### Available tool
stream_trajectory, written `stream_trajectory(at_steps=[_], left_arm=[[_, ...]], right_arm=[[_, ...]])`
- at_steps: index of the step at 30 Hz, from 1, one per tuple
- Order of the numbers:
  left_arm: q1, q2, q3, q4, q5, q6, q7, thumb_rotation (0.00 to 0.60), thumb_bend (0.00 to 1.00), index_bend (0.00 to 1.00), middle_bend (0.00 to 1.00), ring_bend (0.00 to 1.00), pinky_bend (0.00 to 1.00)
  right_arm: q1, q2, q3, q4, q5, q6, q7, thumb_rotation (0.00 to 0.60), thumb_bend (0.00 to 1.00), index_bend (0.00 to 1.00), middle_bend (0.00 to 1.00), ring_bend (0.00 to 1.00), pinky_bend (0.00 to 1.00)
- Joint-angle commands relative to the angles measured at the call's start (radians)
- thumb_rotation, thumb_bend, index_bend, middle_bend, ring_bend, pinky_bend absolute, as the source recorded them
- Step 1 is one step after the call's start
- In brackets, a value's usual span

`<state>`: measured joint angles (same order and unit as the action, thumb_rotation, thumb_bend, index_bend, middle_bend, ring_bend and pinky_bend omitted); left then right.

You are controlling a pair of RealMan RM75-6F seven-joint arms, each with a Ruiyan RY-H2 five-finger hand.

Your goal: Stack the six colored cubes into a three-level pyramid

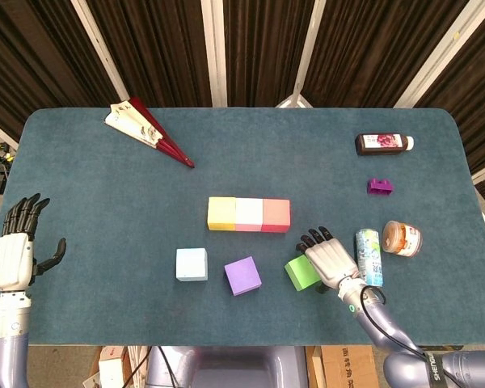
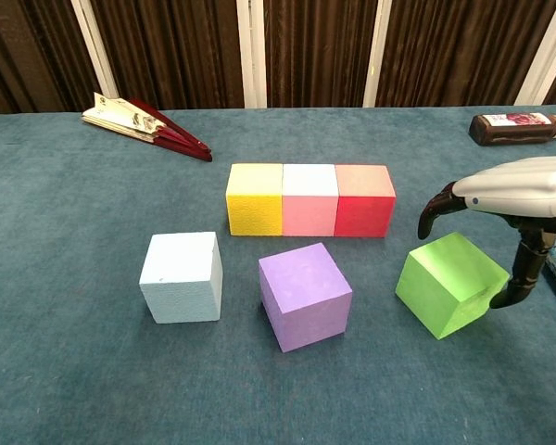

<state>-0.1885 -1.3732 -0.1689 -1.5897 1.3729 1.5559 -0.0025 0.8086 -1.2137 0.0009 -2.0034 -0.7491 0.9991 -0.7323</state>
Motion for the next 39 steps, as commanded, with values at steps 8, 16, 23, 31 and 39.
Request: stream_trajectory(at_steps=[8,16,23,31,39], left_arm=[[0.000,-0.005,-0.008,-0.004,-0.018,-0.015,0.008,0.600,0.48,0.14,0.05,0.00,0.00],[0.001,-0.005,-0.018,-0.012,-0.033,-0.027,0.009,0.600,0.48,0.14,0.04,0.00,0.00],[0.006,-0.001,-0.020,-0.012,-0.028,-0.022,0.003,0.600,0.48,0.14,0.04,0.00,0.00],[0.007,0.001,-0.020,-0.017,-0.029,-0.027,0.011,0.600,0.48,0.14,0.04,0.00,0.00],[0.010,-0.002,-0.024,-0.018,-0.027,-0.021,0.013,0.600,0.48,0.14,0.04,0.00,0.00]], right_arm=[[0.003,-0.002,-0.008,-0.015,-0.030,0.010,0.012,0.600,0.03,0.26,0.25,0.09,0.02],[0.019,-0.008,-0.009,-0.021,-0.018,0.014,0.003,0.600,0.05,0.27,0.26,0.10,0.02],[0.032,-0.017,-0.007,-0.011,0.003,0.019,-0.001,0.600,0.09,0.30,0.29,0.13,0.02],[0.045,-0.030,-0.011,0.009,0.020,0.013,-0.003,0.600,0.10,0.30,0.29,0.13,0.02],[0.050,-0.038,-0.013,0.020,0.014,0.013,0.008,0.600,0.14,0.35,0.32,0.17,0.02]])
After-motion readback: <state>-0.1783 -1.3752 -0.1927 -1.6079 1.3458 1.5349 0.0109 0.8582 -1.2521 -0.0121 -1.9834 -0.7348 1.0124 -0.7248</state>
